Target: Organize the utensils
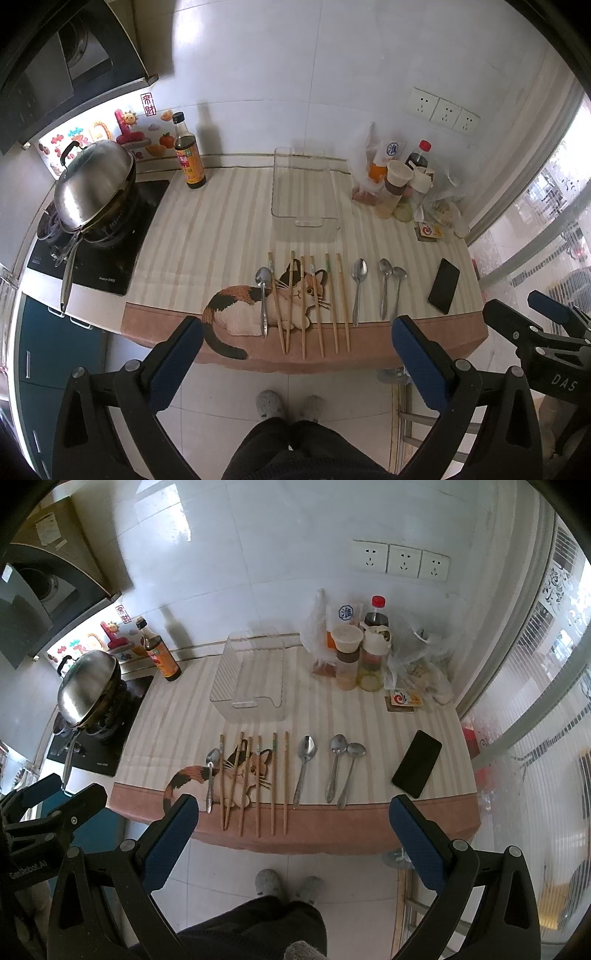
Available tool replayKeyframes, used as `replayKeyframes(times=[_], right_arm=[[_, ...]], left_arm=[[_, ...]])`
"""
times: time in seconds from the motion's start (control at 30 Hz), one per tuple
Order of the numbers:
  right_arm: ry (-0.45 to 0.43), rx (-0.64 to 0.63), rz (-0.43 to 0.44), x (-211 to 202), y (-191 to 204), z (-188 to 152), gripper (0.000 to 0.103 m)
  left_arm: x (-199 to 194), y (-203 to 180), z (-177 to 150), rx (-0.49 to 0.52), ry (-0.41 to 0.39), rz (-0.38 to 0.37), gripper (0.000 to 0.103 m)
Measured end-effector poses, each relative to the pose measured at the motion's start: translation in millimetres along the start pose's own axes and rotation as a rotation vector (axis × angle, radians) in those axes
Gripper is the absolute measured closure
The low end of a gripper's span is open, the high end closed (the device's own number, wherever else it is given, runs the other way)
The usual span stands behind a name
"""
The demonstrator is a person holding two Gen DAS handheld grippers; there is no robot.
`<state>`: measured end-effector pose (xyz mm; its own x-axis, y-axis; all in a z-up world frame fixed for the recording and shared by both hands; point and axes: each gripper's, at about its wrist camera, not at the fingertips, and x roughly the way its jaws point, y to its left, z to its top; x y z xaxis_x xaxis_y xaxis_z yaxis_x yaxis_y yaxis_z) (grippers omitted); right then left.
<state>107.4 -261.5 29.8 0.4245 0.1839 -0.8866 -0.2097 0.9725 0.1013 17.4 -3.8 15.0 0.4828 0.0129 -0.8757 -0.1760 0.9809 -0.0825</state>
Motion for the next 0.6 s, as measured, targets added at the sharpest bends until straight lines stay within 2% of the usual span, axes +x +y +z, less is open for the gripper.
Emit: replayKeyframes(times=[0.37, 0.47, 0.57, 0.6], right_arm=[[-0.002, 0.002, 0.003, -1, 1, 1, 0.000], [-0.005, 0.007, 0.002, -1, 2, 3, 0.000], [-0.019, 0.025, -0.009, 5, 2, 10, 0.000], [-0.029, 0.026, -0.020, 10, -2, 11, 0.000]], left_arm=[[0, 2, -1, -0.005, -0.005, 0.008, 0.000], [4, 3, 5, -0.015, -0.024, 0.046, 0.000], [14, 8, 11, -0.027, -0.085, 0.145, 0.000], [22, 10, 15, -0.027, -0.112, 0.201, 0.000]])
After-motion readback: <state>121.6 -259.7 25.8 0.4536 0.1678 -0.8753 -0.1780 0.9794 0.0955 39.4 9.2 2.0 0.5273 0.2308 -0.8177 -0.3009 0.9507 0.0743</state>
